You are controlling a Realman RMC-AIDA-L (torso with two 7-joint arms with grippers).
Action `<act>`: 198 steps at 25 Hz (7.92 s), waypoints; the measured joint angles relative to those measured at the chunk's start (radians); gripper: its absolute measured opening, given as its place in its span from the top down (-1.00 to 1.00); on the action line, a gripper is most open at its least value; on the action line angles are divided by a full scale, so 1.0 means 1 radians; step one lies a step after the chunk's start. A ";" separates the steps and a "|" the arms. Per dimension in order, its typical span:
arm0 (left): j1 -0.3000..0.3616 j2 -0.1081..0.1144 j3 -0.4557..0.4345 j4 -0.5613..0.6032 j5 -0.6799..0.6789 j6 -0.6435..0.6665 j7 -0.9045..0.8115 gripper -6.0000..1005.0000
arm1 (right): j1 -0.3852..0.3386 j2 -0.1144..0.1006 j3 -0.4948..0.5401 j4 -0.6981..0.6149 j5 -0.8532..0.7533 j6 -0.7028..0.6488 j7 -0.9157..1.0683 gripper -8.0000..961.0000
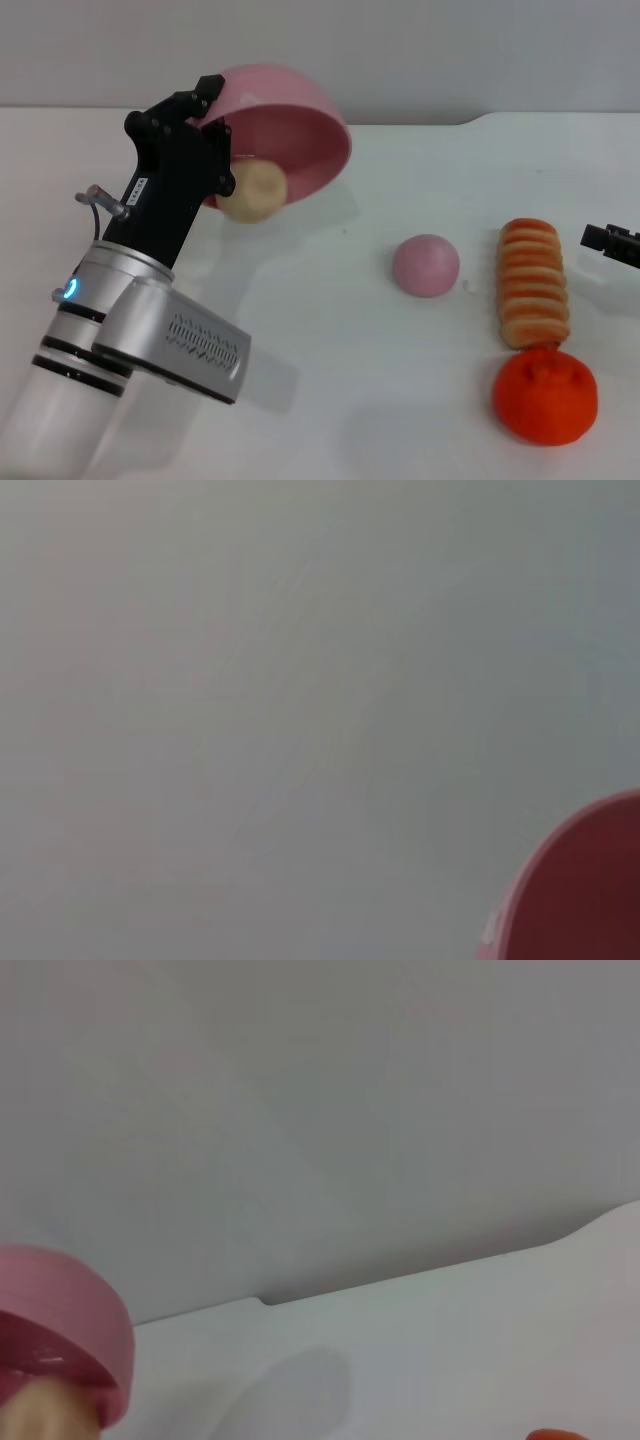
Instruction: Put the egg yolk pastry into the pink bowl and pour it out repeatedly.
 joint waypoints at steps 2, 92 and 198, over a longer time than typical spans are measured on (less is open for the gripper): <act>-0.006 0.000 0.005 -0.012 0.001 -0.013 0.005 0.99 | 0.001 0.000 0.000 0.001 0.000 0.002 0.000 -0.17; -0.266 0.019 -1.419 0.539 0.073 2.501 -0.735 0.99 | 0.195 0.001 -0.927 -0.143 0.005 0.232 0.114 0.16; -0.200 0.044 -1.297 0.452 -0.190 2.262 -0.550 0.99 | 0.130 0.007 -0.472 -0.142 0.082 -0.006 0.002 -0.13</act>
